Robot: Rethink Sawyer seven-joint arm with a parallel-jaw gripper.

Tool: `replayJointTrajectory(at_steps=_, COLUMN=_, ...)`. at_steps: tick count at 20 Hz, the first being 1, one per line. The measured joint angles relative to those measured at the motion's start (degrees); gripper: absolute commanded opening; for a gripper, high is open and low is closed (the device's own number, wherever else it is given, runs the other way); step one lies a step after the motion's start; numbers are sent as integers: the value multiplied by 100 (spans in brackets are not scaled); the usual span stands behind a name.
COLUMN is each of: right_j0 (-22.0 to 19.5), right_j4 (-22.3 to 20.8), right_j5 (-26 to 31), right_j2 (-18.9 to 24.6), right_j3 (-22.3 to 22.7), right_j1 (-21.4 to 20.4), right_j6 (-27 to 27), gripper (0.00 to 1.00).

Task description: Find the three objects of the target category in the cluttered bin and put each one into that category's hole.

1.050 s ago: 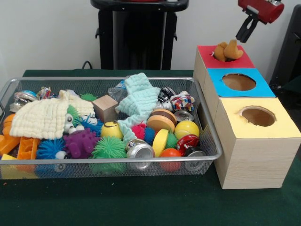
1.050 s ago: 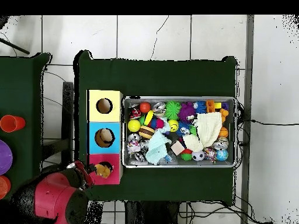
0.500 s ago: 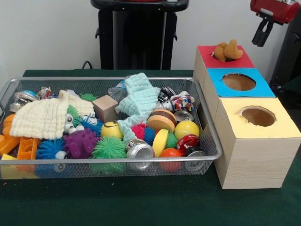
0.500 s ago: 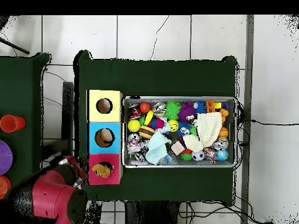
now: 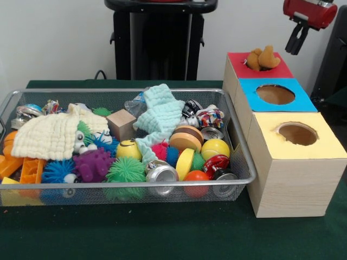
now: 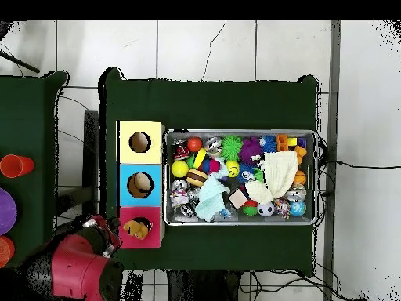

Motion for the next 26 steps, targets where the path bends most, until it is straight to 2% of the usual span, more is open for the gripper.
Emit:
replayJointTrajectory(at_steps=13, right_j0=-677, right_j4=1, right_j5=-679, right_j2=596, right_j3=716, right_j1=-390, right_j6=0, gripper=0)
replayJointTrajectory(at_steps=26, right_j0=-997, right_j4=2, right_j5=-1294, right_j2=1055, right_j3=1046, right_j1=-607, right_j6=0, gripper=0)
